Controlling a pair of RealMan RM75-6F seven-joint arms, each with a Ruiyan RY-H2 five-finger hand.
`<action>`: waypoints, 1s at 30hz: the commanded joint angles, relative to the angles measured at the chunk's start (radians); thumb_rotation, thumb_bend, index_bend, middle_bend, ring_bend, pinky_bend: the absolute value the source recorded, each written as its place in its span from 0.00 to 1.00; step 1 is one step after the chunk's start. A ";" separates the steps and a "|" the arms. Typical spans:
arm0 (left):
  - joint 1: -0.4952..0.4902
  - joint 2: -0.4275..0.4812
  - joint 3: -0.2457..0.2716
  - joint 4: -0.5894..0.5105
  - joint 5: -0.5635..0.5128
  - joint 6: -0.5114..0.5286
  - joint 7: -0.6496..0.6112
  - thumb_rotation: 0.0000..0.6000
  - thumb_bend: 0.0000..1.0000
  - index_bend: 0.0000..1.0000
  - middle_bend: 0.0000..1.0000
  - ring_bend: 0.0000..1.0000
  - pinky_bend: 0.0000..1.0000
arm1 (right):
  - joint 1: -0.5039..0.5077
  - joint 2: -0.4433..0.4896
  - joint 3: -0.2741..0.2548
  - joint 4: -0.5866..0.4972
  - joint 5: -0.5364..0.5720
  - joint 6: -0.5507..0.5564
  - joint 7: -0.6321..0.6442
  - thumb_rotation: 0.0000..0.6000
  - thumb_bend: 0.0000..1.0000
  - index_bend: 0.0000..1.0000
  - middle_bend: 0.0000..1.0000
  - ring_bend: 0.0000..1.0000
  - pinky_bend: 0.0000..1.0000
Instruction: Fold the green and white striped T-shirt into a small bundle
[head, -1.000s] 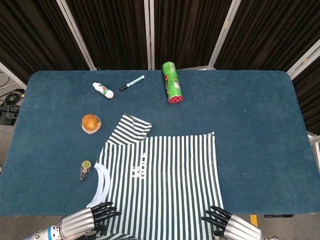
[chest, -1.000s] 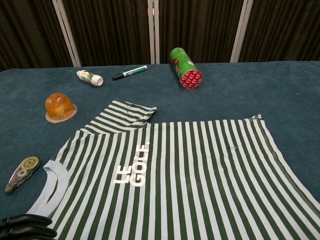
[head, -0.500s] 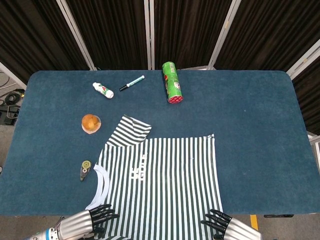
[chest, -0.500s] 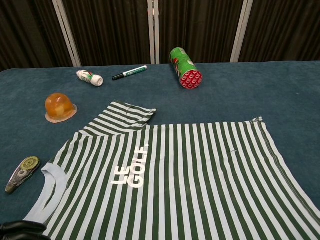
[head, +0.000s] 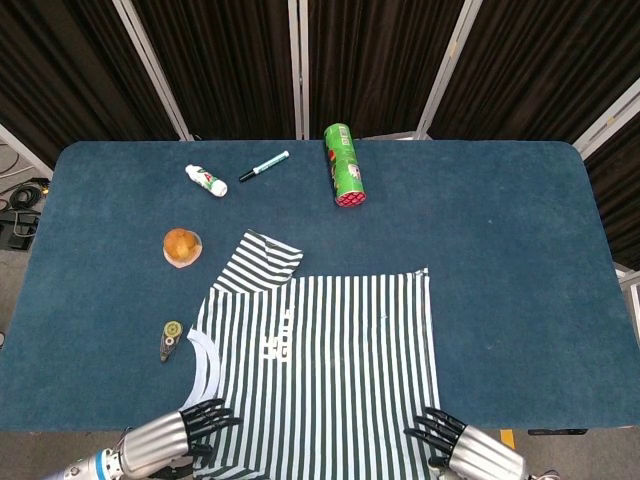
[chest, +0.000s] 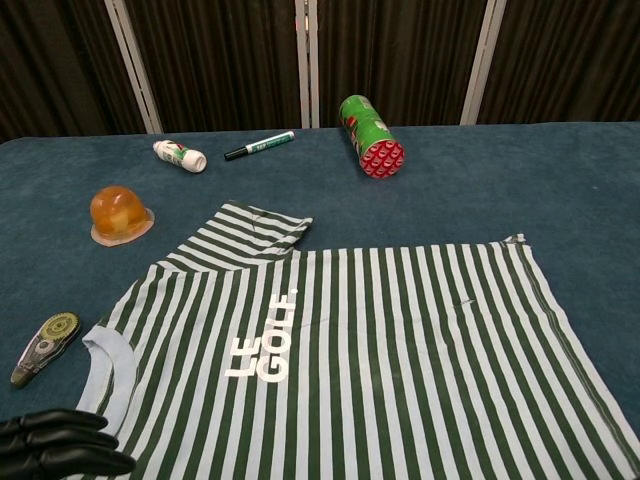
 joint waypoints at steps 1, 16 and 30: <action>-0.009 -0.002 -0.032 -0.014 -0.024 0.001 -0.003 1.00 0.54 0.79 0.01 0.00 0.00 | 0.004 0.001 0.020 0.004 0.028 0.004 0.020 1.00 0.54 0.73 0.10 0.00 0.00; -0.140 0.050 -0.263 -0.261 -0.322 -0.283 0.006 1.00 0.55 0.79 0.01 0.00 0.00 | 0.093 -0.009 0.214 0.050 0.336 -0.118 0.231 1.00 0.54 0.73 0.10 0.00 0.00; -0.260 0.056 -0.441 -0.331 -0.574 -0.567 0.146 1.00 0.55 0.78 0.01 0.00 0.00 | 0.217 -0.099 0.354 0.147 0.537 -0.370 0.265 1.00 0.54 0.73 0.10 0.00 0.00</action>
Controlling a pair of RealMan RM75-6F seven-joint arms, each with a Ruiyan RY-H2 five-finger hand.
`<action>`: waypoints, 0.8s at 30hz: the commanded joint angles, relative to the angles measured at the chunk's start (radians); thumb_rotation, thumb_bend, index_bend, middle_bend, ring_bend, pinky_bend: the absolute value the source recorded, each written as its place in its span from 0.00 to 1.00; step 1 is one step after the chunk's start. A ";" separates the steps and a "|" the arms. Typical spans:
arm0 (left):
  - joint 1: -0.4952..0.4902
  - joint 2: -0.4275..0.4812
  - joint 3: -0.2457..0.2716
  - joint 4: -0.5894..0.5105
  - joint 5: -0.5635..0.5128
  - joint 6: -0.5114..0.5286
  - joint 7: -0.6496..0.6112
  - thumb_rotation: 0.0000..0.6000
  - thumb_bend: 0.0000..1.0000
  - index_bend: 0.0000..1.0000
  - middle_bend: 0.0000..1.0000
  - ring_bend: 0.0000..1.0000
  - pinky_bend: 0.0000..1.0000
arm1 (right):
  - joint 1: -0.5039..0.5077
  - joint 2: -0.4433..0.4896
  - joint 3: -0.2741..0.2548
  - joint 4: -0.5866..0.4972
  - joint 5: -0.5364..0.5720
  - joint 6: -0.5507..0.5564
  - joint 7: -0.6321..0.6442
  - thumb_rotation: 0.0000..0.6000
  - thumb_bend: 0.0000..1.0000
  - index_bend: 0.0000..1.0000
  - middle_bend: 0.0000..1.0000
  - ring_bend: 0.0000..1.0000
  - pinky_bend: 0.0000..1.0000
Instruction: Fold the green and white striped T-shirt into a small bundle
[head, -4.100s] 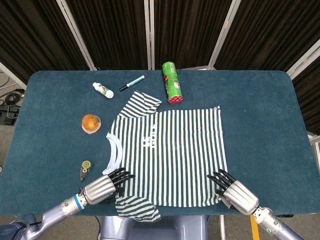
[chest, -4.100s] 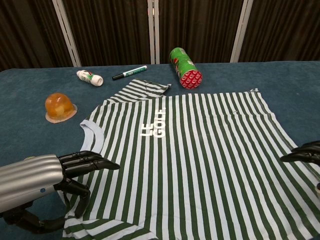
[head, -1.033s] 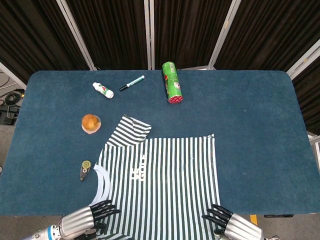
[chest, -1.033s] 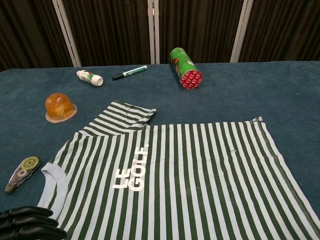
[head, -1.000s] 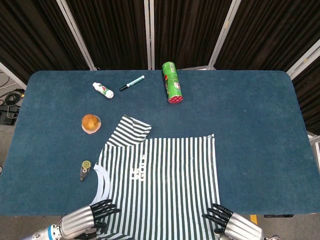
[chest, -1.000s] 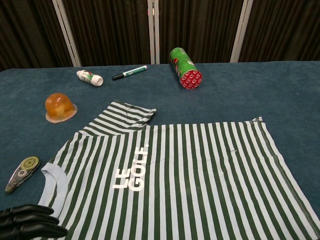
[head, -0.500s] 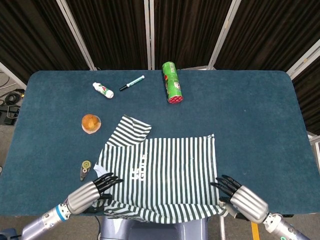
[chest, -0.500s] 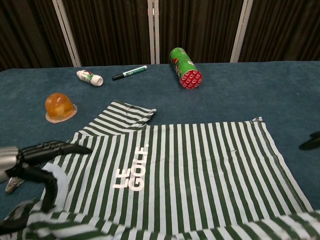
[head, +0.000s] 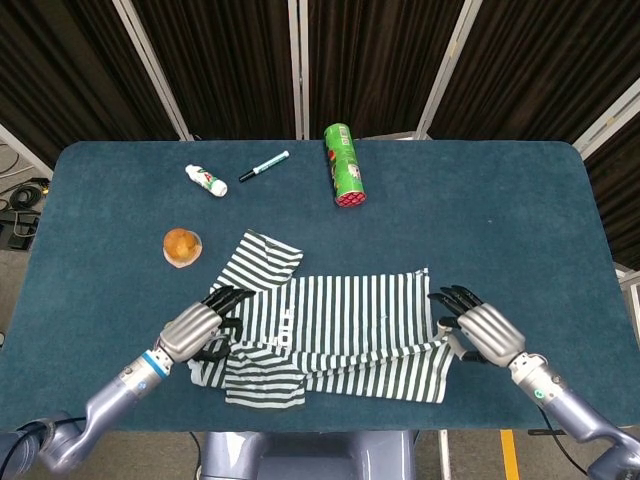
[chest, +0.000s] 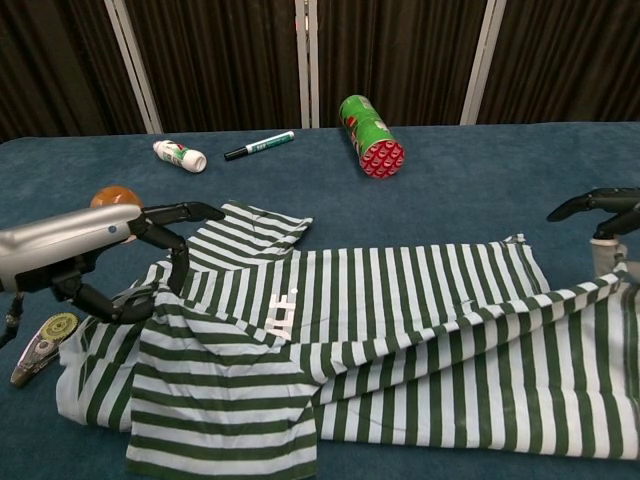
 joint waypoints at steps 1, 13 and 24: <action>-0.033 -0.006 -0.049 -0.005 -0.068 -0.064 0.042 1.00 0.55 0.78 0.00 0.00 0.00 | 0.034 -0.035 0.036 0.040 0.047 -0.062 0.006 1.00 0.54 0.73 0.10 0.00 0.00; -0.086 -0.048 -0.114 0.137 -0.166 -0.164 0.046 1.00 0.55 0.78 0.00 0.00 0.00 | 0.112 -0.146 0.093 0.189 0.150 -0.224 0.045 1.00 0.54 0.73 0.10 0.00 0.00; -0.109 -0.109 -0.135 0.275 -0.178 -0.184 -0.065 1.00 0.55 0.78 0.00 0.00 0.00 | 0.175 -0.241 0.131 0.336 0.198 -0.316 0.059 1.00 0.54 0.73 0.10 0.00 0.00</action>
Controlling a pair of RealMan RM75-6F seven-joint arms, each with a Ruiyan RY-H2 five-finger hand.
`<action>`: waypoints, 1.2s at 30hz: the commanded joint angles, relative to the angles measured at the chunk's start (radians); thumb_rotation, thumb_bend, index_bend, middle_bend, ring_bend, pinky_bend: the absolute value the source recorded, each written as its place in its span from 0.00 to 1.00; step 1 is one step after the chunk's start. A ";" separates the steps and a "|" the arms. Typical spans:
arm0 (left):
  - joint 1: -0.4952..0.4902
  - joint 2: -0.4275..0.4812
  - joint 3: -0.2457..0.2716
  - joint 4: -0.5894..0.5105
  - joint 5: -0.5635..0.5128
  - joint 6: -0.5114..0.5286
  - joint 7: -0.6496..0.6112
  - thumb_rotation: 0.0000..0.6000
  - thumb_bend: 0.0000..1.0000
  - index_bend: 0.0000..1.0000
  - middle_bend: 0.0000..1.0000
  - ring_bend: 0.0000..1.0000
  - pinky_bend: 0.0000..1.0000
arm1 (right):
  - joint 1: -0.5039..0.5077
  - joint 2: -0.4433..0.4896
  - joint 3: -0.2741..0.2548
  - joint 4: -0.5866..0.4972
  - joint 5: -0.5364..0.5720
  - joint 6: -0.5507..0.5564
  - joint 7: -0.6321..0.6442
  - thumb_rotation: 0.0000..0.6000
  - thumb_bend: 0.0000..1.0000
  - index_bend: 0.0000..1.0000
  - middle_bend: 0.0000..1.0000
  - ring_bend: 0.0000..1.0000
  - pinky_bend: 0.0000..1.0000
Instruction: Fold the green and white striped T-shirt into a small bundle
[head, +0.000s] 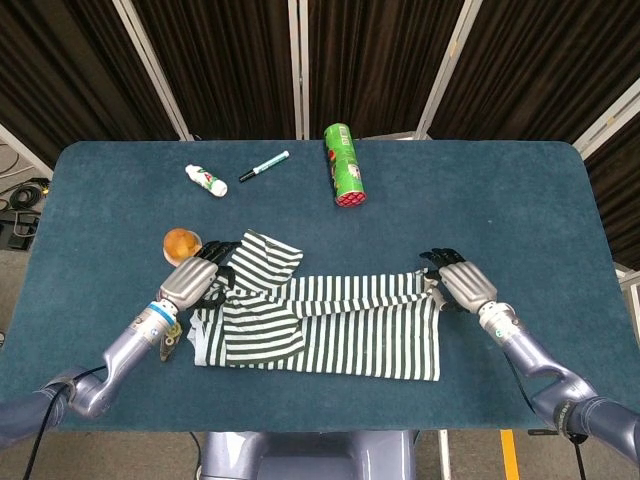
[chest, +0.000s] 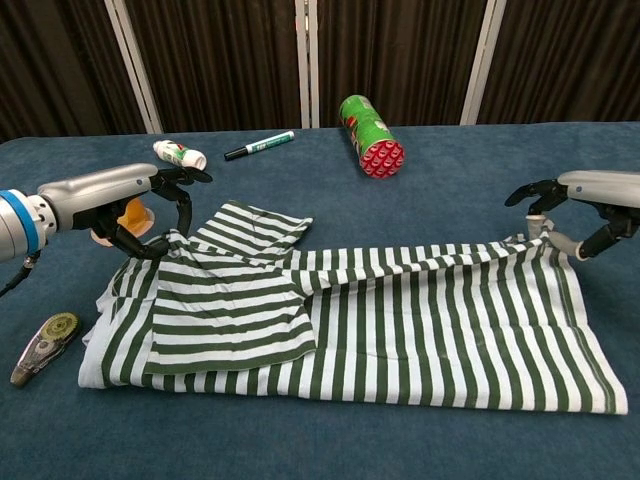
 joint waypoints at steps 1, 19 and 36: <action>-0.008 -0.023 -0.007 0.027 -0.007 -0.009 -0.026 1.00 0.55 0.78 0.00 0.00 0.00 | 0.021 -0.031 0.013 0.045 0.019 -0.030 0.003 1.00 0.54 0.73 0.10 0.00 0.00; -0.022 -0.083 -0.011 0.150 -0.026 -0.036 -0.056 1.00 0.55 0.78 0.00 0.00 0.00 | 0.058 -0.111 0.031 0.188 0.061 -0.102 0.016 1.00 0.54 0.73 0.10 0.00 0.00; -0.035 -0.131 -0.005 0.238 -0.019 -0.048 -0.099 1.00 0.53 0.62 0.00 0.00 0.00 | 0.061 -0.116 0.025 0.203 0.050 -0.087 0.061 1.00 0.06 0.00 0.00 0.00 0.00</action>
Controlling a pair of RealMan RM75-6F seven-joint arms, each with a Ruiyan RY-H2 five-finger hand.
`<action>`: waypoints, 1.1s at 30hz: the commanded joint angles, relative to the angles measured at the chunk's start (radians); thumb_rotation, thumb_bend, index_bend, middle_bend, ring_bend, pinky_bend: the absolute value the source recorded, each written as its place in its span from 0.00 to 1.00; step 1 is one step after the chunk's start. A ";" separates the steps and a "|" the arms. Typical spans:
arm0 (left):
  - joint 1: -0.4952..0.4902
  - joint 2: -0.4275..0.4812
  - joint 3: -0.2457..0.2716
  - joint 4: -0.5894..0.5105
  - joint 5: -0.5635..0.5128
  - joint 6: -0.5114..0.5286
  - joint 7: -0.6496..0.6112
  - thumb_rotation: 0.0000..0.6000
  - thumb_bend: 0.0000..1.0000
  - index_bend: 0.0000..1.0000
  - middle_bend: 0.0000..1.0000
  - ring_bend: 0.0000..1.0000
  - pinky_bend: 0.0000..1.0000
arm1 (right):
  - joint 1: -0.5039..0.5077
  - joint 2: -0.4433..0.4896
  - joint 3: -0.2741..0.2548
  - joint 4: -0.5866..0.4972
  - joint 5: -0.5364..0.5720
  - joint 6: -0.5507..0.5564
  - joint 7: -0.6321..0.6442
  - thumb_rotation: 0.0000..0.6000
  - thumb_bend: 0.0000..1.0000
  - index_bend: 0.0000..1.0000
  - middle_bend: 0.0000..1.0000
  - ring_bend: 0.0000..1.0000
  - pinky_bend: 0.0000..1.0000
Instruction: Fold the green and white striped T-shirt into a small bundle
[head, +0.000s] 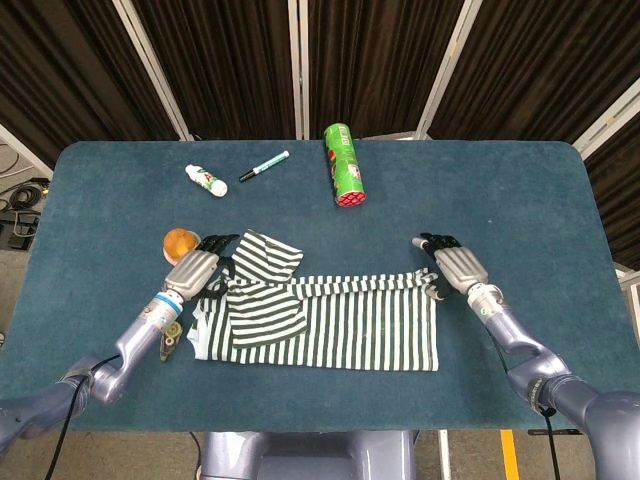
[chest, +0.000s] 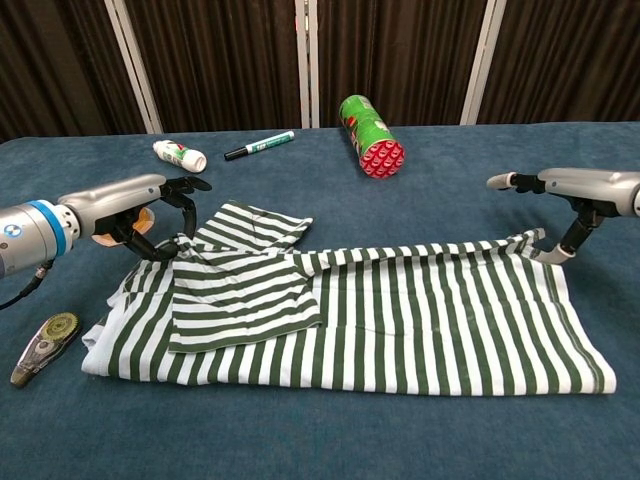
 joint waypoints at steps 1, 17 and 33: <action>0.000 -0.002 0.004 0.007 0.004 0.001 -0.002 1.00 0.49 0.47 0.00 0.00 0.00 | -0.010 0.025 -0.004 -0.028 -0.011 0.030 0.008 1.00 0.06 0.00 0.00 0.00 0.00; 0.031 0.105 -0.034 -0.097 -0.051 0.029 0.077 1.00 0.30 0.00 0.00 0.00 0.00 | -0.161 0.319 -0.062 -0.405 -0.079 0.291 -0.083 1.00 0.06 0.05 0.00 0.00 0.00; -0.041 0.255 -0.102 -0.300 -0.154 -0.075 0.281 1.00 0.34 0.15 0.00 0.00 0.00 | -0.406 0.467 -0.083 -0.640 -0.135 0.688 -0.265 1.00 0.00 0.06 0.00 0.00 0.00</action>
